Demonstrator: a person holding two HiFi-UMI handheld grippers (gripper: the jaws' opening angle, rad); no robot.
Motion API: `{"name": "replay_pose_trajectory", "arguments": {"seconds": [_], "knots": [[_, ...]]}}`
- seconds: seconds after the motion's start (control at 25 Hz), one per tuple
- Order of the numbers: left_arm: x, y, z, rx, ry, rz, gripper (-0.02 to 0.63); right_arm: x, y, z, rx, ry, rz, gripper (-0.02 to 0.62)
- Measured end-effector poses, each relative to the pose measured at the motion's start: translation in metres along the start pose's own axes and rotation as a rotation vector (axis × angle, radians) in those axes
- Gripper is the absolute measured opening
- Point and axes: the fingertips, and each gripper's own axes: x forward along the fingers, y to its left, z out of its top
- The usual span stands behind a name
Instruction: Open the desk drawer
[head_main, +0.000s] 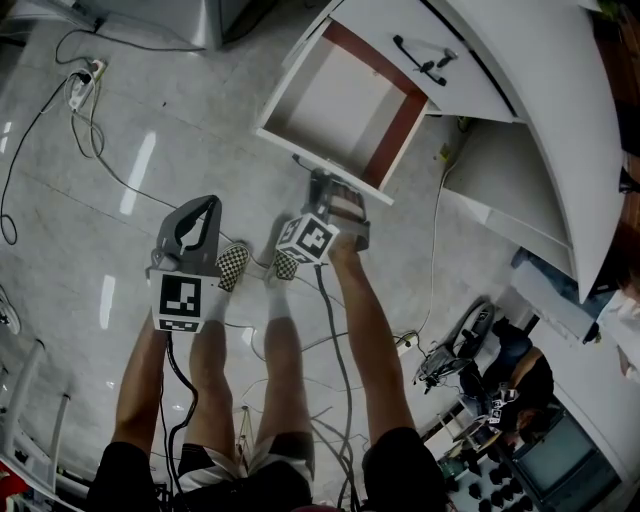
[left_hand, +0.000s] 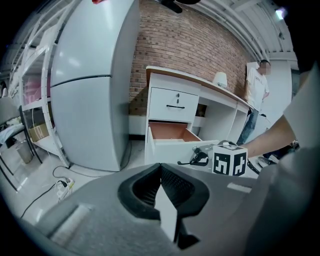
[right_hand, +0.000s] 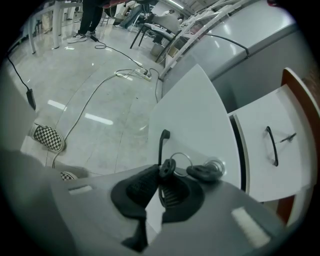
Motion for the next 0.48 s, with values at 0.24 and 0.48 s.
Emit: {"name": "replay_pose_trajectory", "arguments": {"seconds": [0.24,0.48], "knots": [[-0.006,-0.001,-0.002,0.008,0.003,-0.008,0.011,-0.006,0.007,0.003,0.009,0.006,0.000,0.015],[-0.013,0.001,-0.004,0.010,0.006,-0.010,0.011,-0.009,0.010,0.012,0.023,0.011,-0.008,0.015]]}}
